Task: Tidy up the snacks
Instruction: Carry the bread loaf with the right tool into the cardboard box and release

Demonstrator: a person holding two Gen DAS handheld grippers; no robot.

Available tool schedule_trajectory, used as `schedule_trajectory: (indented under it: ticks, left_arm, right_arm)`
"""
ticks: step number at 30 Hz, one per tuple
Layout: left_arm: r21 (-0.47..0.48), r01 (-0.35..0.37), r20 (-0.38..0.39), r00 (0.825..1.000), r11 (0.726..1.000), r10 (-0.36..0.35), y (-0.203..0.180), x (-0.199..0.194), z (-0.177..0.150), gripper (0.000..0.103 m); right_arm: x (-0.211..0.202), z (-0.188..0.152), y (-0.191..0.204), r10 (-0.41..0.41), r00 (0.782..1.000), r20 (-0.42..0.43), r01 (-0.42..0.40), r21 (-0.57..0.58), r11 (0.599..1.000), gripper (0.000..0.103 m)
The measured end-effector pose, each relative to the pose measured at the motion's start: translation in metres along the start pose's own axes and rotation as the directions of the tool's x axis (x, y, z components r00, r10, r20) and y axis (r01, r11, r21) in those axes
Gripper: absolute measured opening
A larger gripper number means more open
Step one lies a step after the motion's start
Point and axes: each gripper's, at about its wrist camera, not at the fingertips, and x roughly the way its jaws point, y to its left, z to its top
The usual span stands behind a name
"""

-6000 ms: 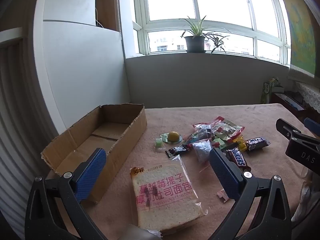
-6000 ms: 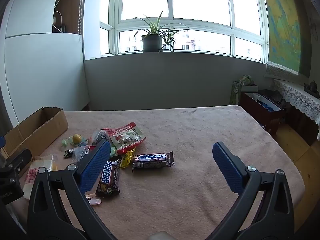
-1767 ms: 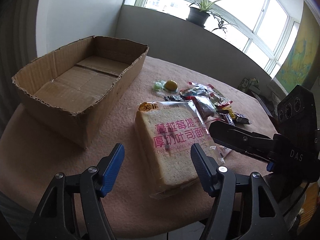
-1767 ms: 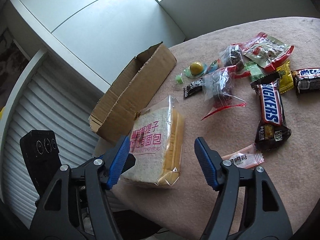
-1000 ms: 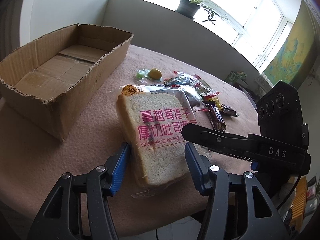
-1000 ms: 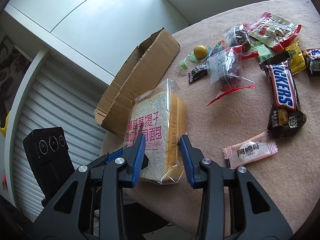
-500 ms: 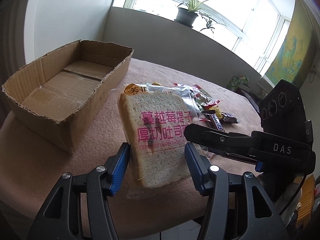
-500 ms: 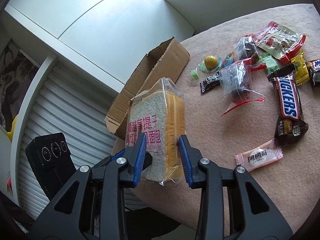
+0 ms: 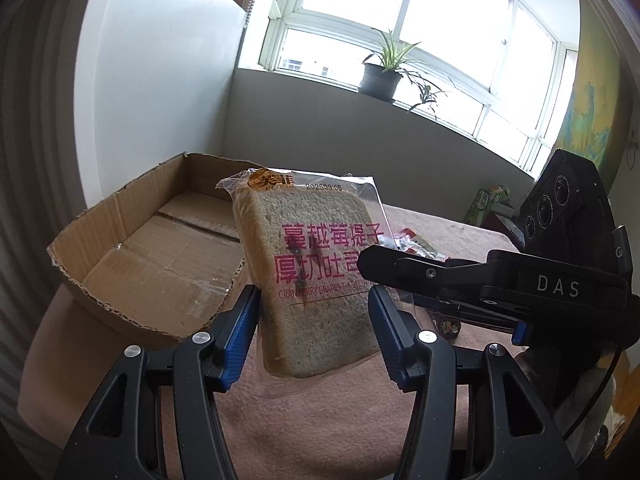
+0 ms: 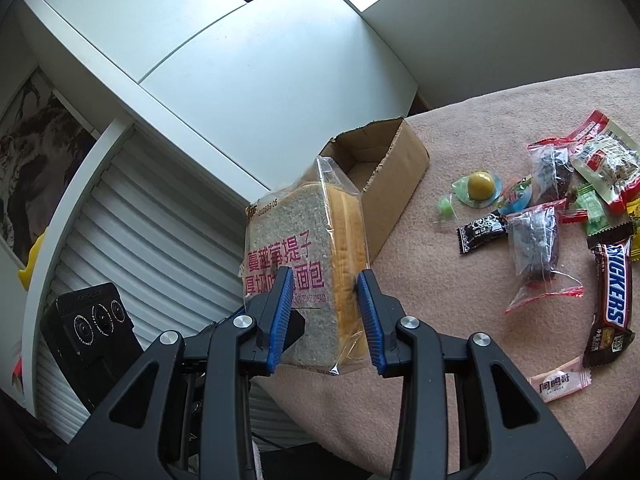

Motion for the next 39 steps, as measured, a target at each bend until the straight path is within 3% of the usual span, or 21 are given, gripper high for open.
schedule_trajectory:
  ticks: [9,24,25,27,28,39]
  left_arm:
    - [-0.042,-0.058,0.073,0.995,0.997,0.061,0.036,-0.007,0.028,0.054]
    - [-0.138,-0.105,0.012,0.994,0.985,0.108,0.091,0.02,0.041,0.055]
    - [-0.144,-0.11,0.005,0.994,0.984,0.112,0.092,0.022,0.041,0.055]
    - [-0.138,-0.143,0.007,0.989,0.98,0.145,0.093,0.025,0.04,0.055]
    - [-0.135,-0.155,0.012,0.987,0.979,0.158,0.092,0.023,0.039,0.055]
    - [-0.121,-0.139,0.056,0.988,0.983,0.147,0.078,0.009,0.032,0.055]
  right_arm:
    - [0.043,0.032,0.035,0.026,1.0,-0.016,-0.027,-0.073,0.997,0.036]
    - [0.112,0.037,0.041,-0.013,0.996,-0.085,0.007,-0.066,0.998,0.037]
    - [0.115,0.036,0.041,-0.023,0.996,-0.087,0.018,-0.064,0.998,0.042]
    - [0.114,0.035,0.039,-0.044,0.996,-0.074,0.04,-0.066,0.997,0.071]
    - [0.11,0.035,0.039,-0.056,0.997,-0.059,0.052,-0.073,0.996,0.074]
    - [0.055,0.036,0.029,-0.115,0.993,0.017,0.117,-0.116,0.986,0.075]
